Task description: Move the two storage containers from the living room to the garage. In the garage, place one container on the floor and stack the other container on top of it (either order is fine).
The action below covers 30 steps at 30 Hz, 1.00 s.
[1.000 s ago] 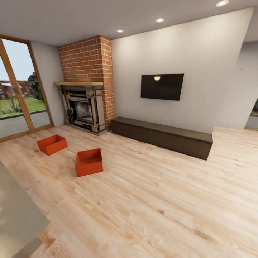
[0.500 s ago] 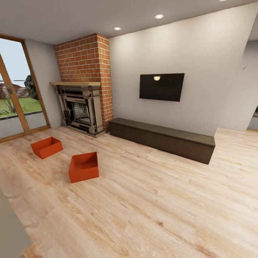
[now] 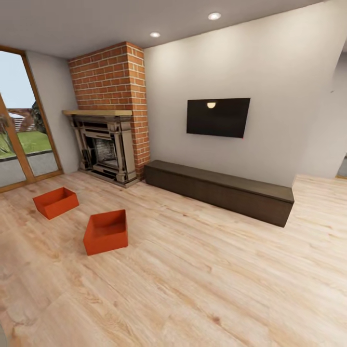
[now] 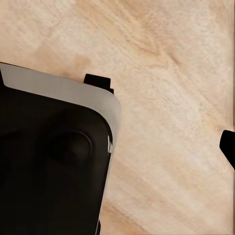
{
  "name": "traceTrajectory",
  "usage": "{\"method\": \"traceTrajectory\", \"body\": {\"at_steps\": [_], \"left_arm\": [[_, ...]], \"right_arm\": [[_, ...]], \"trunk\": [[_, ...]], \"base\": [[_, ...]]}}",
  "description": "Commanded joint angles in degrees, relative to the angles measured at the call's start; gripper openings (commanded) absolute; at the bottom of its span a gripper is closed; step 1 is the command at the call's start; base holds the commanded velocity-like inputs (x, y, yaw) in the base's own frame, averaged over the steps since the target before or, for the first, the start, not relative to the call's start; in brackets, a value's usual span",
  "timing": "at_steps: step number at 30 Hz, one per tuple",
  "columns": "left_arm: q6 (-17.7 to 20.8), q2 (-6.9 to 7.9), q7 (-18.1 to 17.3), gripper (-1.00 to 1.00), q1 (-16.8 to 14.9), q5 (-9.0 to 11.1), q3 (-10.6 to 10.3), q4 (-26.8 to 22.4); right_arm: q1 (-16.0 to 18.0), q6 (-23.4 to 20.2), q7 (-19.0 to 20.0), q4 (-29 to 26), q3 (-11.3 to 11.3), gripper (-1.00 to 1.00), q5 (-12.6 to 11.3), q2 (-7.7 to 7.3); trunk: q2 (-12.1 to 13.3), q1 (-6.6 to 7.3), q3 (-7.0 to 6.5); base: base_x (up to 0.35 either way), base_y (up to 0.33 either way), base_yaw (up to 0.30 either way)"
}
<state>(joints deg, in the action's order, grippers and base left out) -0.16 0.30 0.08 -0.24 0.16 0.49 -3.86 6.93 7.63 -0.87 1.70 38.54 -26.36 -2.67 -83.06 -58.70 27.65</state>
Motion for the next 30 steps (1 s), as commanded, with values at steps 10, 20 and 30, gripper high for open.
{"method": "traceTrajectory", "body": {"at_steps": [10,20,30], "left_arm": [[0.0,0.04,0.0,1.00,0.0,0.0,0.1,0.0],[0.0,0.05,0.0,1.00,0.0,0.0,0.1,0.0],[-0.1,0.05,0.0,1.00,0.0,0.0,0.1,0.0]], "right_arm": [[0.1,0.3,0.0,0.1,0.5,1.00,-0.4,-0.02],[0.0,0.3,0.0,0.1,0.5,1.00,-0.4,0.00],[0.1,0.3,0.0,0.1,0.5,1.00,-0.4,0.10]], "trunk": [[0.0,-0.03,0.06],[0.0,-0.03,0.06],[0.0,-0.03,0.06]], "base": [[0.316,-0.061,0.022],[0.317,-0.003,0.245],[0.276,0.000,0.268]]}}
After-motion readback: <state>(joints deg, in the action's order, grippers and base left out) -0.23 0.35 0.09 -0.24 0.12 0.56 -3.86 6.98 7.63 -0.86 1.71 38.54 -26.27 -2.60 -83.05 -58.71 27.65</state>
